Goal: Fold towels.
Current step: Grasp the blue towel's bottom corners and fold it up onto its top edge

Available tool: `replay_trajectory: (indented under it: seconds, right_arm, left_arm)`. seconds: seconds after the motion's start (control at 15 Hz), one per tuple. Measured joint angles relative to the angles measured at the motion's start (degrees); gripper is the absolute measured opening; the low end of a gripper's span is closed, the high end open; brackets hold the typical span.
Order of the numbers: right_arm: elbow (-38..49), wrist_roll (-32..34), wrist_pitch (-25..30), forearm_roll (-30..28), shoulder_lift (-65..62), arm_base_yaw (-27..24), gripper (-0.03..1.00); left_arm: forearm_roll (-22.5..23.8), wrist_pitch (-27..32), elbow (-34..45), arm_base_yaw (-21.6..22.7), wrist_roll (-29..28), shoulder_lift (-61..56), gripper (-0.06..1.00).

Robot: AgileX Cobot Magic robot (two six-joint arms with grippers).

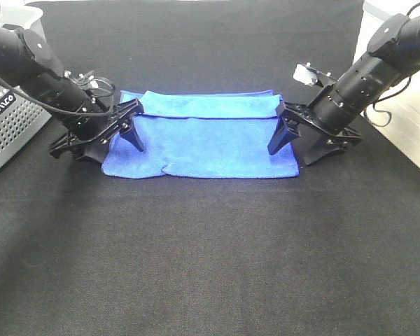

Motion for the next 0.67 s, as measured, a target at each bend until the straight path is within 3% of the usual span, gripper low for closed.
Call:
replay_trajectory:
  seconds: [0.07, 0.13, 0.27, 0.4, 0.47, 0.67]
  right_arm:
    - [0.0, -0.1, -0.2, 0.6, 0.3, 0.3, 0.7]
    - [0.0, -0.1, -0.2, 0.6, 0.3, 0.3, 0.7]
    - [0.0, 0.0, -0.6, 1.7, 0.6, 0.9, 0.55]
    - [0.0, 1.7, -1.2, 1.8, 1.0, 0.9, 0.24]
    - [0.0, 3.6, -1.4, 0.0, 1.1, 0.9, 0.03]
    - [0.0, 4.9, 0.4, -0.5, 1.1, 0.9, 0.0]
  left_arm:
    - [-0.1, -0.2, 0.0, -0.2, 0.5, 0.1, 0.53]
    - [-0.1, -0.2, 0.0, -0.2, 0.5, 0.1, 0.53]
    - [-0.1, -1.3, 0.0, -1.1, 0.7, 0.6, 0.31]
    - [0.5, -1.3, 0.0, -1.3, 0.7, 0.7, 0.08]
    - [1.5, -0.9, 0.0, -1.3, 0.8, 0.6, 0.03]
    - [5.1, 5.8, 0.0, -0.3, 0.8, -0.6, 0.03]
